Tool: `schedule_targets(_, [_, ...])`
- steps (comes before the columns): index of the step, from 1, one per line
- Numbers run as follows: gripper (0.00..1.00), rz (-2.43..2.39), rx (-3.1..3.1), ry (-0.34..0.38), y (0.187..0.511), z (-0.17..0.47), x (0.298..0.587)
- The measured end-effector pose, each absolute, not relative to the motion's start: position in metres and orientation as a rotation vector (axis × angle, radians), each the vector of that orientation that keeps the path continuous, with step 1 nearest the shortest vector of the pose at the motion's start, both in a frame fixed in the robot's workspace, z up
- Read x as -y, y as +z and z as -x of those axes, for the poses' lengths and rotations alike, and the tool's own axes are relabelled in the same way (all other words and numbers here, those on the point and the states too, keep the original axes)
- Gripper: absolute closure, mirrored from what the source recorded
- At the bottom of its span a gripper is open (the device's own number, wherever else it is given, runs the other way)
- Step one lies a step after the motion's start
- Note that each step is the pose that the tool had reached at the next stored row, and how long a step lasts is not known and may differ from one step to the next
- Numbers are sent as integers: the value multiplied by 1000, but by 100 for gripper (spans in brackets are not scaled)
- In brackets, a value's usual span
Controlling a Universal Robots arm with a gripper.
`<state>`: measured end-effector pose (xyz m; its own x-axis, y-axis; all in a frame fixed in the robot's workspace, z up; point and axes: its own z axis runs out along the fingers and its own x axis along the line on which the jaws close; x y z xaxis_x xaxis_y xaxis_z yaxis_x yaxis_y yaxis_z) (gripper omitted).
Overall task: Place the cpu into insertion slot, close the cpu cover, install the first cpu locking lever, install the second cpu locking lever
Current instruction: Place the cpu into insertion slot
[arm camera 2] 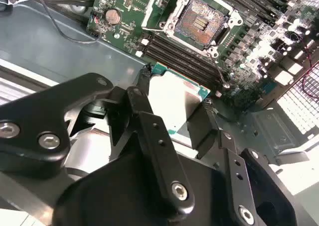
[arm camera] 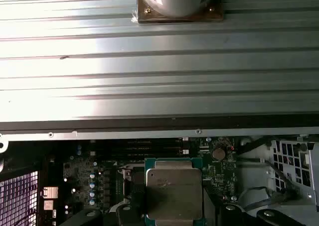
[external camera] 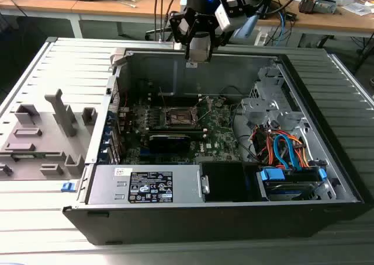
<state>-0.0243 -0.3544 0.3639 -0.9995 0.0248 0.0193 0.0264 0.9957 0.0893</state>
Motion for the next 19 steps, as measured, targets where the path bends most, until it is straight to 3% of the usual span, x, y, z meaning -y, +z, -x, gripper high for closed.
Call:
schedule_targets(10, [46,40,3120,-139,364,26,368])
schedule_targets(19, [46,13,3122,-96,362,30,377])
